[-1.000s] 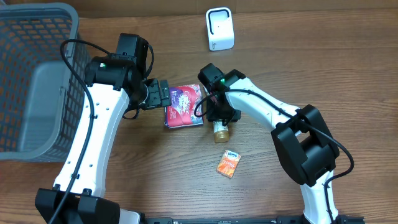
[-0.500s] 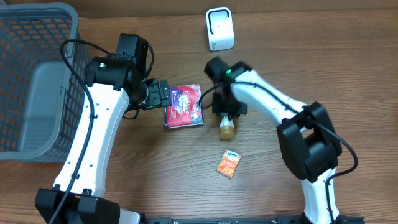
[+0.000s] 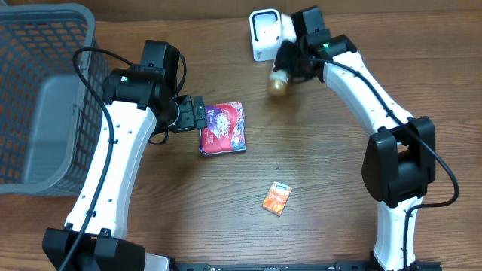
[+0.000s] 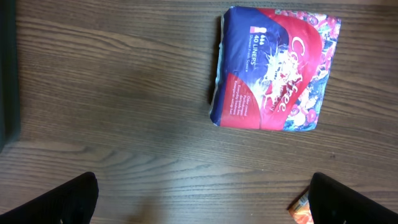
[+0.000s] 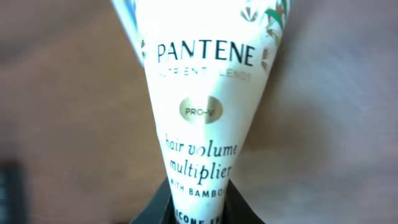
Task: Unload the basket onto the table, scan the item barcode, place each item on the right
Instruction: 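Lift the Pantene tube and raise it toward the white scanner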
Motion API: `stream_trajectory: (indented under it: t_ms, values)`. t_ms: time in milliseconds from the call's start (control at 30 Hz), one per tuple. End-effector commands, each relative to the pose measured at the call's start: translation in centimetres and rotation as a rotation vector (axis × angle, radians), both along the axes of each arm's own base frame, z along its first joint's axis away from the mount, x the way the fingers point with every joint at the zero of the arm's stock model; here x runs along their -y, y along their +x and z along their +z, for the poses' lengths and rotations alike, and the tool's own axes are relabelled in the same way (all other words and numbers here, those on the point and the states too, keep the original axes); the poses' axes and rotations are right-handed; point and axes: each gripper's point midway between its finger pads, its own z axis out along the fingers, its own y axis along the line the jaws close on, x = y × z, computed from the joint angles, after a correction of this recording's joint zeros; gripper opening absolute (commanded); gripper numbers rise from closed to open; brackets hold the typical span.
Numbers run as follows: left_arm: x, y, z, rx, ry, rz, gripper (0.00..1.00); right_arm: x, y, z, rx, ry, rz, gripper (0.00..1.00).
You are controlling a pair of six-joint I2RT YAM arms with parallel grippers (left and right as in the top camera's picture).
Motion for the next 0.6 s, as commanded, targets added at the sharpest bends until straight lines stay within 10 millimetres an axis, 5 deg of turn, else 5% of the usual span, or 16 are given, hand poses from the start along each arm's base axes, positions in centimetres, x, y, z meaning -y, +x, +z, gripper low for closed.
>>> stream_trajectory:
  t_ms: [0,267,567]
  values:
    - [0.0,0.2,0.3,0.011,0.005,0.009,1.0,-2.1,2.1,4.8,0.143,0.114,0.018,0.04]
    - [0.0,0.2,0.3,0.011,0.005,0.009,1.0,-2.6,6.7,9.5,0.404,0.19,-0.228,0.04]
    - [0.0,0.2,0.3,0.011,0.005,0.009,1.0,-3.3,8.9,6.7,0.461,0.189,-0.275,0.04]
